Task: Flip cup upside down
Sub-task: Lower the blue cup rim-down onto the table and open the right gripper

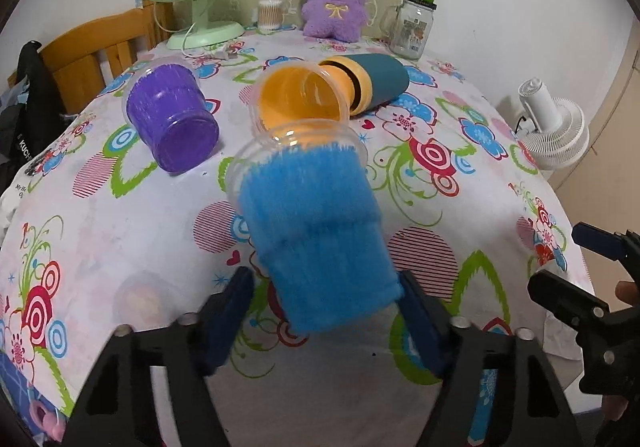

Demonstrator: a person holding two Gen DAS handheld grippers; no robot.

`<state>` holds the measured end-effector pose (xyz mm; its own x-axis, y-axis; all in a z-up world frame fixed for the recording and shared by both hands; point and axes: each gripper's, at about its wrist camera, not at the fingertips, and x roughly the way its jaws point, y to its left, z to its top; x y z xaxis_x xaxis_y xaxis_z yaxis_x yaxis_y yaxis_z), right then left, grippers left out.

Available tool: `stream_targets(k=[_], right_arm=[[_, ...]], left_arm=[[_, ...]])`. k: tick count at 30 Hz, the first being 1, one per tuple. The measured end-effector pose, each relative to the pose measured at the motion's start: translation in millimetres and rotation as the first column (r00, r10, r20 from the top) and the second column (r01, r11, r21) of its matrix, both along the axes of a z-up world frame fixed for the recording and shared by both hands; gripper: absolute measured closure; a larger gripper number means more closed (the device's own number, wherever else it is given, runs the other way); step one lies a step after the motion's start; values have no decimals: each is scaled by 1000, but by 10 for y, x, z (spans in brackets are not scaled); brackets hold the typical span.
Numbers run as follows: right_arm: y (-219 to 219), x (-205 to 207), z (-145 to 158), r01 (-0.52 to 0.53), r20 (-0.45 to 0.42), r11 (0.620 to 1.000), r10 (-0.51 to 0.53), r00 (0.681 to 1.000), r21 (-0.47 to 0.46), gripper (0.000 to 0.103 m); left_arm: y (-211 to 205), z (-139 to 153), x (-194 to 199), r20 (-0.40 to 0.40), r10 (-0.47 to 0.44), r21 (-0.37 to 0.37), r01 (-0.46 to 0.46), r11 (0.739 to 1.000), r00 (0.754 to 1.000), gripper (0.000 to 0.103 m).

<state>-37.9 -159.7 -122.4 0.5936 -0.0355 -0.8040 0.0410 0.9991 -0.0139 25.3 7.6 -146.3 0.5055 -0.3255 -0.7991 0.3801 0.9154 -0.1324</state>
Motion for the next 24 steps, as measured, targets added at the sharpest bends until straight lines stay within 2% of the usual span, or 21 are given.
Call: stream_targets(k=[1, 10, 17, 24], right_arm=[[3, 2, 2, 0, 1, 1000, 0, 1000, 2, 6], [105, 11, 39, -22, 9, 1000, 22, 1000, 10, 6], [226, 24, 85, -43, 18, 999, 43, 999, 6, 6], [404, 43, 131, -84, 21, 996, 84, 996, -12, 6]], left_arm=[[17, 18, -4, 7, 2, -2, -2, 1000, 1000, 41], [207, 240, -29, 69, 32, -27, -30, 999, 997, 42], [371, 544, -74, 160, 59, -48, -52, 998, 985, 47], [537, 617, -50, 147, 83, -72, -73, 995, 986, 47]])
